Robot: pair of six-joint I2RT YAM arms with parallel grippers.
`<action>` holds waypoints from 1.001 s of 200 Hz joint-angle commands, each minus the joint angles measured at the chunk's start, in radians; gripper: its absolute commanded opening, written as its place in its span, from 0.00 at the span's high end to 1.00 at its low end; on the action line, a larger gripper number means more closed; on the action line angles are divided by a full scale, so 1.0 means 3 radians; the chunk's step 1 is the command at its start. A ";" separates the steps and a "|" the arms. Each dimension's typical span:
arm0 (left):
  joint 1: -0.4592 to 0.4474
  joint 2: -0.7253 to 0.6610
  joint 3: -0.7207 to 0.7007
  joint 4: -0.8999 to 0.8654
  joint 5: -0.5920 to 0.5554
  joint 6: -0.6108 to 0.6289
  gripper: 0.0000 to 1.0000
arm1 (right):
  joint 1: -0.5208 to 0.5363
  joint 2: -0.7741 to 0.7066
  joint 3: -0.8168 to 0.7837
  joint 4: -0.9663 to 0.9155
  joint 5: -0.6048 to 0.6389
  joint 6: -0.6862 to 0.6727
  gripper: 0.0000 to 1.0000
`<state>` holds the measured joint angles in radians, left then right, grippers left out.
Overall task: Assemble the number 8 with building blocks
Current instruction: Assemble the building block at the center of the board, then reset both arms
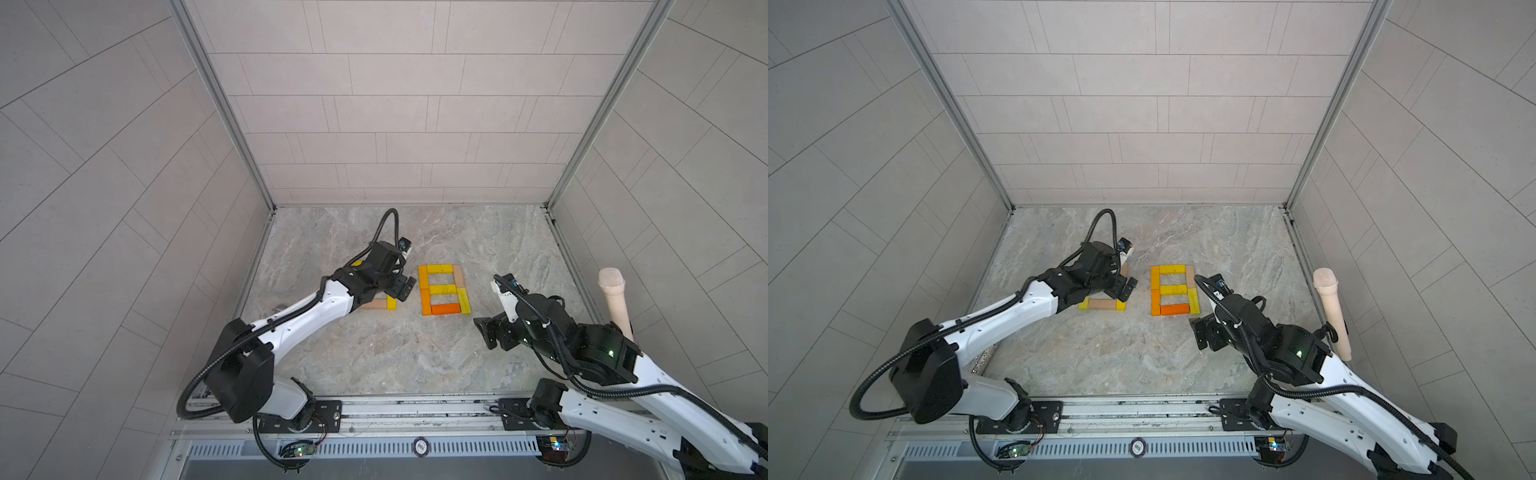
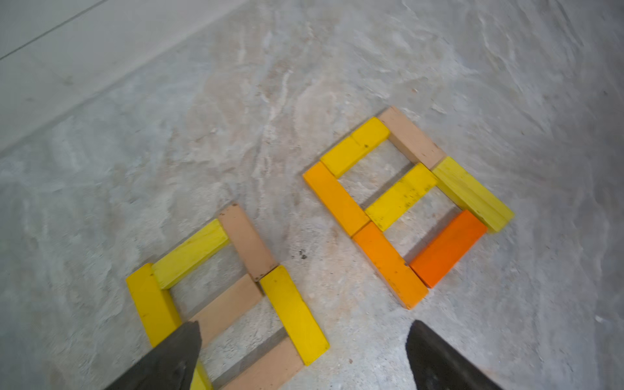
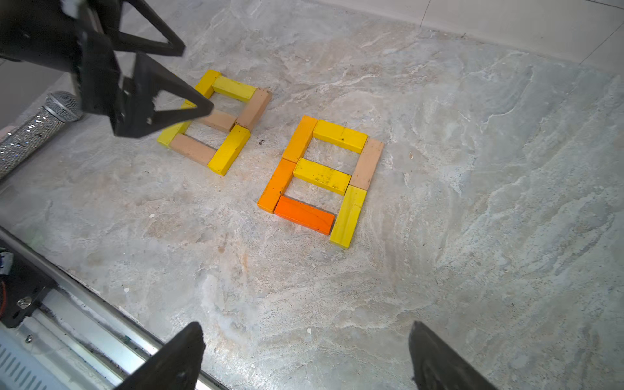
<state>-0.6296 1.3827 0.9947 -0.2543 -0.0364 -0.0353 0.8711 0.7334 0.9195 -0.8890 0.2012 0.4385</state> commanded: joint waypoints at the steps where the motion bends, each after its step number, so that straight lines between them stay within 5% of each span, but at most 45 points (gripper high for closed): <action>1: 0.0197 -0.0270 -0.0358 0.0487 -0.0145 -0.0299 0.00 | -0.0004 0.0149 0.0074 0.0094 0.0259 0.0036 0.03; 74: 0.0661 -0.0764 -0.1147 0.0944 -0.0690 -0.0566 0.00 | -0.0149 0.0556 -0.0034 0.0713 0.0690 -0.0003 0.01; 138: 0.1053 -0.1046 -0.1599 0.1248 -0.0791 -0.0680 0.00 | -0.1334 0.0365 -0.0432 0.1428 -0.0128 0.0021 0.00; 200: 0.1226 -0.0865 -0.1572 0.1414 -0.1075 -0.0510 0.00 | -0.1871 0.0432 -0.0770 0.1983 0.0235 -0.0454 0.00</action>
<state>-0.2920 1.1019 0.5266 0.1177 -0.3077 -0.1989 0.3668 0.8566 0.7319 -0.4114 0.2455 0.3630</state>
